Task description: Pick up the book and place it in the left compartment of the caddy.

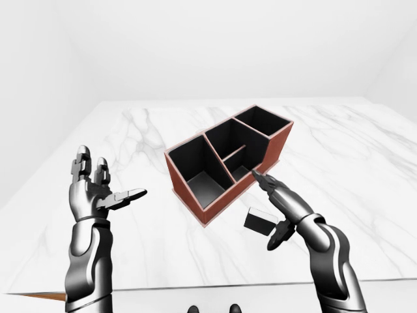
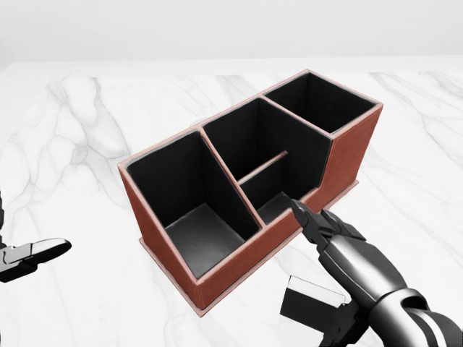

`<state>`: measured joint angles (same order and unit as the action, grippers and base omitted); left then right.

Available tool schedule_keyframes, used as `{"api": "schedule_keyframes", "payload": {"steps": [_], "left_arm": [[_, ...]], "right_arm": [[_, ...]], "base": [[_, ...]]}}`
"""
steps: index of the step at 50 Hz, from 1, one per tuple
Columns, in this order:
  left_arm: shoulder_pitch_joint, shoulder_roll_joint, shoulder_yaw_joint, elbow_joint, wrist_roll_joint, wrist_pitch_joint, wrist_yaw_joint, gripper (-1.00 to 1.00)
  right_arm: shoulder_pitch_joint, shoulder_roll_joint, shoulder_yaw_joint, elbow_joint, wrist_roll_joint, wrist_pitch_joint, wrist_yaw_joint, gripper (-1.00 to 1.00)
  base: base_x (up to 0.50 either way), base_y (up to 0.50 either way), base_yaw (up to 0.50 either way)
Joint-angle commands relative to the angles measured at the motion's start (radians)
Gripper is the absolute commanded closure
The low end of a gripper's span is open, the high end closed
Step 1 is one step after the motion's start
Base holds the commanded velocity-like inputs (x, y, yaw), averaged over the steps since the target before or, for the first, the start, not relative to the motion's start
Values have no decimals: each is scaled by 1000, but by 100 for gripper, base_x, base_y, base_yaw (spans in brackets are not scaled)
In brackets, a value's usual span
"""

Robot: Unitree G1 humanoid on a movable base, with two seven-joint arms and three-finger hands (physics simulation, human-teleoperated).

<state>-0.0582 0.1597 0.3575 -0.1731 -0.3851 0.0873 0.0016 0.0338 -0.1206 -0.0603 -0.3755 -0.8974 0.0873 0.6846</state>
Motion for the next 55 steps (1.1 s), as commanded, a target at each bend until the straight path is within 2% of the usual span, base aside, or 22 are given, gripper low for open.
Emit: {"api": "schedule_keyframes", "payload": {"steps": [1, 36, 55], "left_arm": [[3, 1, 6, -12, -4, 0, 2, -100], [4, -1, 5, -3, -4, 0, -3, -100], [1, -1, -1, 8, -1, 0, -3, -100]], "right_arm": [[-12, 4, -10, 33, -42, 0, 14, -100], [3, -32, -69, 194, 36, 0, -42, -100], [-20, -67, -89, 252, 51, 0, 4, -100]], "base": [[0, 0, 0], [0, 0, 0], [0, 0, 0]]}}
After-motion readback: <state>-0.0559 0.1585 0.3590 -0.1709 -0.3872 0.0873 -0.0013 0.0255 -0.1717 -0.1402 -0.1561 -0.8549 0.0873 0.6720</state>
